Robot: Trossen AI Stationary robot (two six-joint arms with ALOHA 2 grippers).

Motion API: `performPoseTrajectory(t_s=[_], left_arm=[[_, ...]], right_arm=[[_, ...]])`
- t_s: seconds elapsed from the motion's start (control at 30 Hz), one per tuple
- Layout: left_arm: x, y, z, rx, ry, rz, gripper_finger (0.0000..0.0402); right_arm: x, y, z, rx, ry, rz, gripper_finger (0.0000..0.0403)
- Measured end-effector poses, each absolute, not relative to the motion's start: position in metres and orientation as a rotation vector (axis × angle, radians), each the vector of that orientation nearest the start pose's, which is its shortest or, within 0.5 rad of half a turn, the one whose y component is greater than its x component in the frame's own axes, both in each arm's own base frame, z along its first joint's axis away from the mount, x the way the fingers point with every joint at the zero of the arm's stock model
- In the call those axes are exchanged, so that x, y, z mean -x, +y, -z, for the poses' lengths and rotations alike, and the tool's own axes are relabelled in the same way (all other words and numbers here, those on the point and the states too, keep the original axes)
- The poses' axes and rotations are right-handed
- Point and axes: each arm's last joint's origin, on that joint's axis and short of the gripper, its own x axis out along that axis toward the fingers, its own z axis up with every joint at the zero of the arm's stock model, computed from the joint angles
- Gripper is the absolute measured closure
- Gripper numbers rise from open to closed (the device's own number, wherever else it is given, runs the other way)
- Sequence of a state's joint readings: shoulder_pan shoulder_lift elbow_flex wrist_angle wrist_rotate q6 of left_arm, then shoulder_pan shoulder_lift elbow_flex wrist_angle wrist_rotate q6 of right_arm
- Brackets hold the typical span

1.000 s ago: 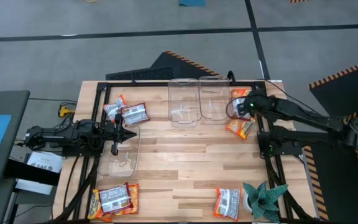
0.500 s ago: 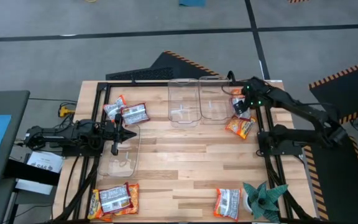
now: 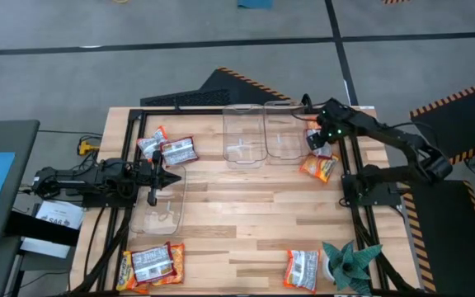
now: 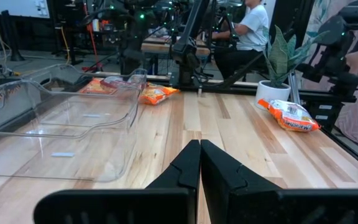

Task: Sort Maruchan noodles
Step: Put the red noodle pack into the top right transparent bin

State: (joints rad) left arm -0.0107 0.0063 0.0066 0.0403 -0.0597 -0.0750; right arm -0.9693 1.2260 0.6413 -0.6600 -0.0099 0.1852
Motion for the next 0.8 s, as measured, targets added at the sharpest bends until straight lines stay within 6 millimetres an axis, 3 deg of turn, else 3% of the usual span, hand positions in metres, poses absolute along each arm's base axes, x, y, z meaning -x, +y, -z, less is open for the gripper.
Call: performPoseTrajectory(t_s=[0.17, 0.43, 0.67, 0.8], left_arm=[[-0.098, 0.001, -0.169, 0.076, -0.043, -0.048, 0.0401], [-0.098, 0.001, -0.169, 0.076, -0.042, -0.048, 0.0401], [-0.098, 0.001, -0.169, 0.076, -0.042, -0.047, 0.0401], [-0.098, 0.001, -0.169, 0.076, -0.042, -0.047, 0.0402]], right_arm=[[-0.112, -0.165, -0.175, -0.735, 1.074, 0.976, 0.0202], [-0.11, -0.163, -0.178, -0.721, 1.058, 0.983, 0.0384], [-0.109, -0.16, -0.186, -0.712, 1.06, 0.975, 0.0396], [-0.109, -0.153, -0.209, -0.676, 1.01, 0.965, 0.0396]])
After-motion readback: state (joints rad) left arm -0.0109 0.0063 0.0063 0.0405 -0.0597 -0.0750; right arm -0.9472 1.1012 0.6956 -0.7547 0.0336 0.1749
